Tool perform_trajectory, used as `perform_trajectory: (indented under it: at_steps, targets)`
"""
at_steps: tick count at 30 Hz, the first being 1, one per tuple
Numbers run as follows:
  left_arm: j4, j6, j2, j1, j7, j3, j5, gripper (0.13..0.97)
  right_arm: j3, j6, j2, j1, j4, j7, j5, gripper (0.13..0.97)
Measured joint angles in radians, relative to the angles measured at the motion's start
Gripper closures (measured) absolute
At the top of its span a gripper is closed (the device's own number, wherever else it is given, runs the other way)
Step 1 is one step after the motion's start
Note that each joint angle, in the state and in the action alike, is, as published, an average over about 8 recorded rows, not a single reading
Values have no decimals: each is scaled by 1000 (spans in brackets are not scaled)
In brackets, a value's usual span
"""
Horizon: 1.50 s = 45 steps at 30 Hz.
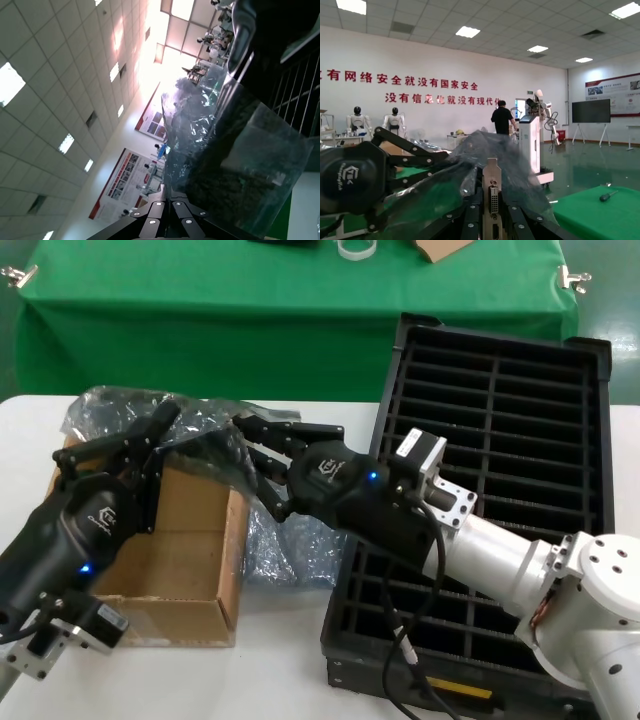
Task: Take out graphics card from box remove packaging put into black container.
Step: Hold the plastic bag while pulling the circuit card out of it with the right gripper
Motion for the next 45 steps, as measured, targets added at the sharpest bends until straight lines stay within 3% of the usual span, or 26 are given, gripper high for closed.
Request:
perform_trajectory:
  at_steps: [5, 20, 26, 31, 37, 41, 45]
  targets:
    - [49, -1, 5, -39, 49, -7, 2, 958, 0, 1, -4, 8, -14, -1, -3, 904]
    - [243, 0, 3, -177, 204, -13, 11, 958, 2, 27, -3, 59, -65, 28, -24, 904]
    - [357, -1, -13, -255, 257, -14, 12, 958, -26, 91, 39, 70, -1, 132, -87, 904]
    - [461, -8, -37, -325, 272, -15, 10, 958, -66, 165, 92, 65, 116, 298, -204, 904]
    - [559, -30, -72, -400, 208, -7, 4, 958, -91, 226, 157, 30, 320, 560, -451, 904]
    - [583, -48, -97, -427, 100, 11, 0, 958, -76, 216, 201, -13, 497, 748, -642, 904]
    - [588, -65, -129, -437, -29, 44, -18, 958, -35, 123, 228, -56, 683, 937, -830, 904]
